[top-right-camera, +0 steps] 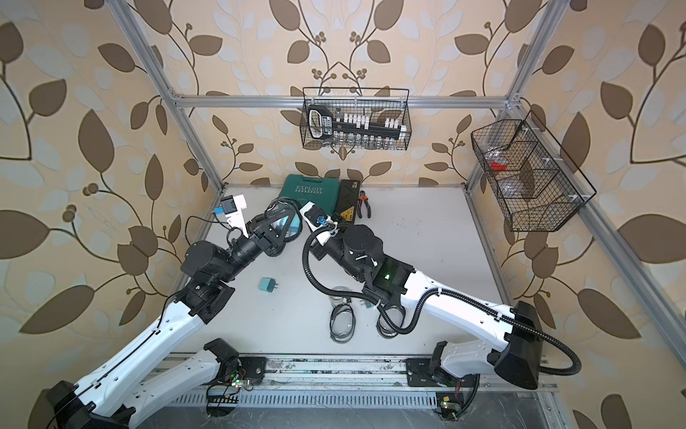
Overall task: Pack away charging kits
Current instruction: Zip the zipper on the storage bag, then adjust the storage bag.
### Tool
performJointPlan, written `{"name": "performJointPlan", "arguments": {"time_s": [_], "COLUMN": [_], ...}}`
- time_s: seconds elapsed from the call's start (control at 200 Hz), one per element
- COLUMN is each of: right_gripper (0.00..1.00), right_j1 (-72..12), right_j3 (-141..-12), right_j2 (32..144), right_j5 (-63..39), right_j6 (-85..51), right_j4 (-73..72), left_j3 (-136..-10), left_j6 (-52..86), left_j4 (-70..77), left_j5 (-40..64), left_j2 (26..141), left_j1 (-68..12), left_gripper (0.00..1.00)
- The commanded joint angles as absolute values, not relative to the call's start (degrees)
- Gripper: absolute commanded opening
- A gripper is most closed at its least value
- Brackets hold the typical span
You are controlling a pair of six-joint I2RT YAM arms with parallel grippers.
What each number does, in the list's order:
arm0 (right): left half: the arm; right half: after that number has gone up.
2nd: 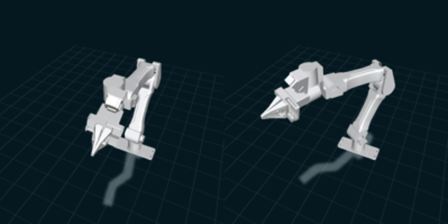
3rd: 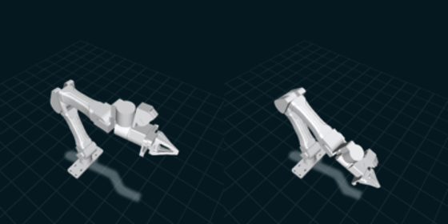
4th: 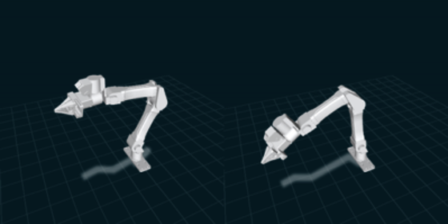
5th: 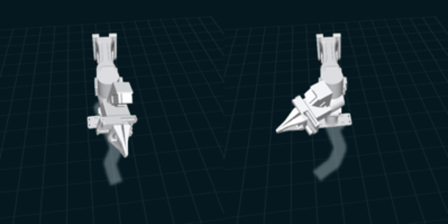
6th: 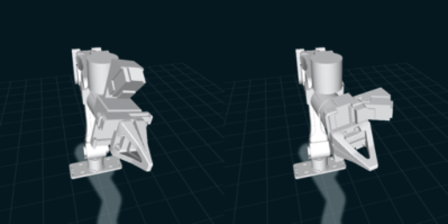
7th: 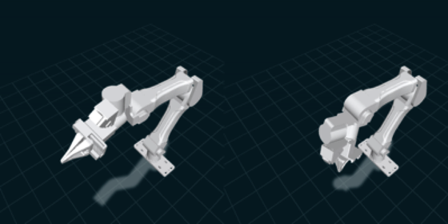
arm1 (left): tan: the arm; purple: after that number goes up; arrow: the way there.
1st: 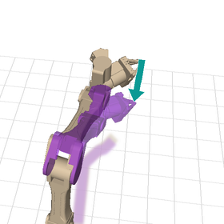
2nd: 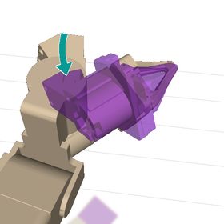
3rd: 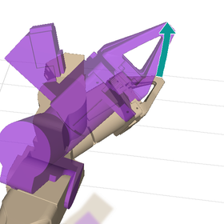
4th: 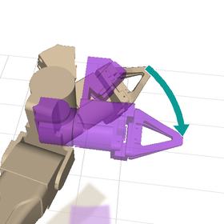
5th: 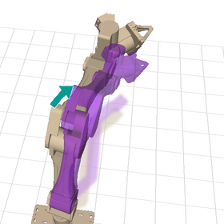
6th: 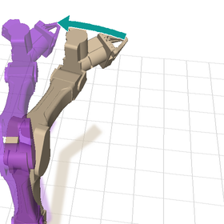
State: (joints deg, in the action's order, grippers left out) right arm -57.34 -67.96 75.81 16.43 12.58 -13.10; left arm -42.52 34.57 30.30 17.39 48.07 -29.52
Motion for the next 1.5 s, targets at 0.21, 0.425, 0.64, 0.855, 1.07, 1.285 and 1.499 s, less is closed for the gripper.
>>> {"name": "performJointPlan", "arguments": {"time_s": [0.21,0.425,0.64,0.855,1.07,1.285,1.499], "right_gripper": [0.0,0.0,0.0,0.0,0.0,0.0,0.0], "right_j1": [-55.65,-58.75,-59.03,-59.06,-59.06,-59.01,-59.06], "right_j3": [-73.17,-70.85,-70.54,-68.74,-67.4,-65.81,-65.28], "right_j2": [73.4,73.71,74.87,74.62,74.01,73.82,74.6], "right_j5": [15.28,13.51,13.64,16.97,18.04,16.11,15.95], "right_j6": [13.86,10.99,7.78,5.09,0.41,-5.0,-7.89], "right_j4": [-17.03,-19.09,-20.21,-20.92,-18.93,-18.45,-18.46], "left_j3": [-40.93,-42.07,-42.06,-40.54,-39.38,-39.67,-40.51], "left_j6": [33.31,34.57,34.74,33.6,32.47,33.2,34.08], "left_j4": [23.44,26.73,26.75,27.64,29.72,33.25,34.79], "left_j5": [26.09,30.28,28.79,24.85,21.51,20.74,21.07], "left_j2": [47.32,50.03,49.4,44.74,42.45,44.75,47.38], "left_j1": [-30.05,-30.06,-30.06,-30.05,-30.06,-30.06,-30.05], "left_gripper": [0.3,0.57,0.52,0.61,0.62,0.59,0.35]}}
